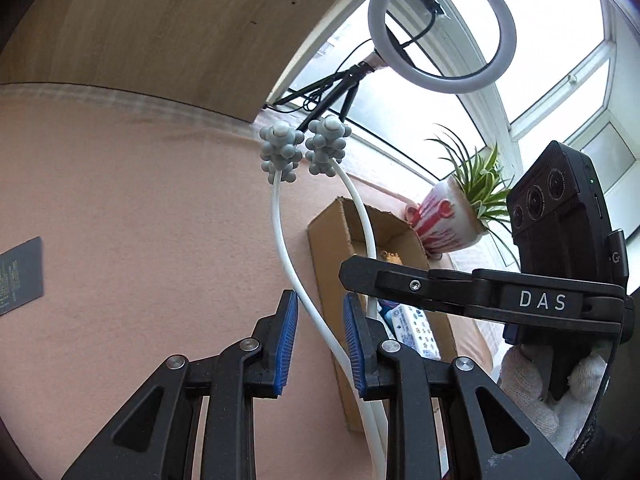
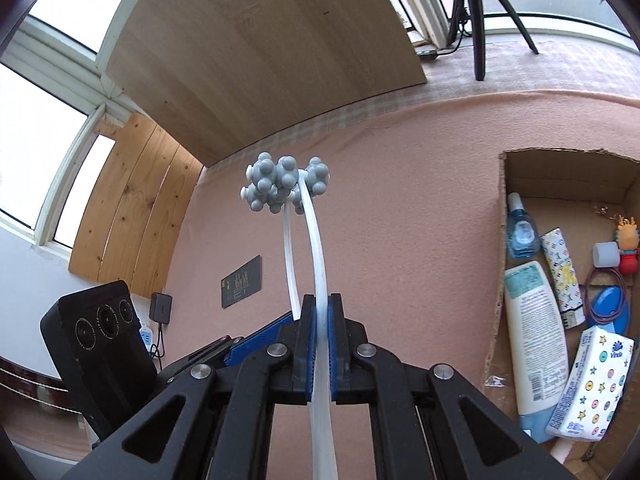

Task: Organize objects
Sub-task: 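Carry the massager cable into the box and open the right gripper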

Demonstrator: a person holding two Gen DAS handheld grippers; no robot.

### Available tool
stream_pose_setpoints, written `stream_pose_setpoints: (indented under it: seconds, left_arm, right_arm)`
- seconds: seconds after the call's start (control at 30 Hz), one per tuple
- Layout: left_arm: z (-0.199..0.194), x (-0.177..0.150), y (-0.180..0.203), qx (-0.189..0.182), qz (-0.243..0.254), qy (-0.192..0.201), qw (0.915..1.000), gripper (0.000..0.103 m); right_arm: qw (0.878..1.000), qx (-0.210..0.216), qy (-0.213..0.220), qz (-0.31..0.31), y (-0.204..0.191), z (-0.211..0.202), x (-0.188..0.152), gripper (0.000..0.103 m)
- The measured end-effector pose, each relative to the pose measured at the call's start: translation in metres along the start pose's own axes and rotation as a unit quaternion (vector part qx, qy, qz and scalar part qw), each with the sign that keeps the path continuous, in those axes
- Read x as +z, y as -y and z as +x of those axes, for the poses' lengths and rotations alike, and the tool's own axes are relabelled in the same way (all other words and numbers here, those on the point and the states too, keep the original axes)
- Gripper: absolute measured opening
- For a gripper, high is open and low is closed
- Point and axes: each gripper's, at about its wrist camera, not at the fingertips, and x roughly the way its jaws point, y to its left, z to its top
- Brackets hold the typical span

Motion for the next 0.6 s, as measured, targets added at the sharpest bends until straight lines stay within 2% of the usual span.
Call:
stream_pose_setpoints:
  seconds: [0.23,0.4,0.5,0.53,0.57,0.6]
  left_arm:
    - [0.056,0.007,0.056,-0.028,0.042,-0.047,0.9976,0.024]
    - [0.073,0.009,0.082,-0.016,0.079,-0.064,0.9947,0.027]
    - [0.069,0.011,0.085,0.002,0.100,-0.063,0.9930,0.032]
    - [0.065,0.011,0.083,0.011,0.105,-0.061,0.9926,0.034]
    - [0.063,0.013,0.079,0.020,0.106,-0.060,0.9924,0.041]
    - [0.059,0.015,0.073,0.028,0.104,-0.059,0.9924,0.050]
  right_arm:
    - [0.997,-0.021,0.041,0.054,0.052,-0.041,-0.002,0.005]
    - [0.995,-0.043,0.056,0.076,0.080,-0.058,-0.003,0.007]
    - [0.992,-0.072,0.069,0.076,0.088,-0.066,-0.004,0.015]
    - [0.991,-0.076,0.074,0.075,0.089,-0.068,-0.005,0.024]
    - [0.991,-0.078,0.079,0.074,0.089,-0.070,-0.006,0.032]
    - [0.991,-0.079,0.080,0.073,0.088,-0.072,-0.007,0.033]
